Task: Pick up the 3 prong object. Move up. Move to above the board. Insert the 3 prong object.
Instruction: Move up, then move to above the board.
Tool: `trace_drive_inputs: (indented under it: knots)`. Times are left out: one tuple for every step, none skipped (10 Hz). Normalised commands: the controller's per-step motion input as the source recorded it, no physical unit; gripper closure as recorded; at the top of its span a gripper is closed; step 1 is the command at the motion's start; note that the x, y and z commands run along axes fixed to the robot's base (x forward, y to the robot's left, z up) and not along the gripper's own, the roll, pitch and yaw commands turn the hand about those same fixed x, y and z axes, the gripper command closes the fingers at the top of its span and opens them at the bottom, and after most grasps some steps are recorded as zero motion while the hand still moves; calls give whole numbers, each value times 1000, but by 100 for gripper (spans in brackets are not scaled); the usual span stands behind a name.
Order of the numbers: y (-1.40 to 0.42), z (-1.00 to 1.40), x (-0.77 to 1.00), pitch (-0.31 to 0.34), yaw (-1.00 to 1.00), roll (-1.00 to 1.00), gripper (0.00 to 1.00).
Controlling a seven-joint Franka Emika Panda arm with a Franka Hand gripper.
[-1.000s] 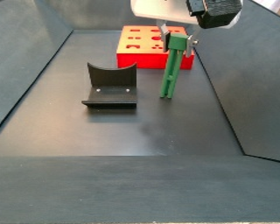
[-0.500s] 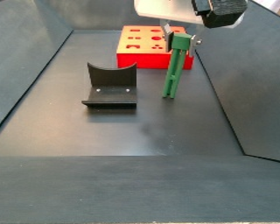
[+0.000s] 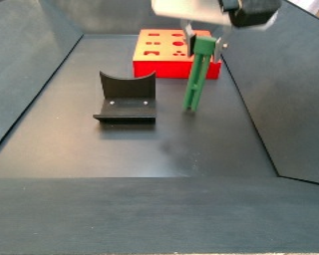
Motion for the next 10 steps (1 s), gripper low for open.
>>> trace_drive_inputs:
  knots:
    - [-19,683,-31,30,-11,4,100]
    - [-13,580,-25,36,-11,10,100]
    - [1,293,-5,53,-8,23,100]
    - [6,176,2,62,-7,29,100]
    - [-184,1000,-408,373,53,205,100]
    - [-184,1000,-408,372,53,205,100]
    - [-164,1000,-357,237,51,208,100]
    - [-145,1000,-321,132,35,158,100]
    - [-134,1000,-302,84,24,120,100]
    - [-127,1000,-289,63,19,106,100]
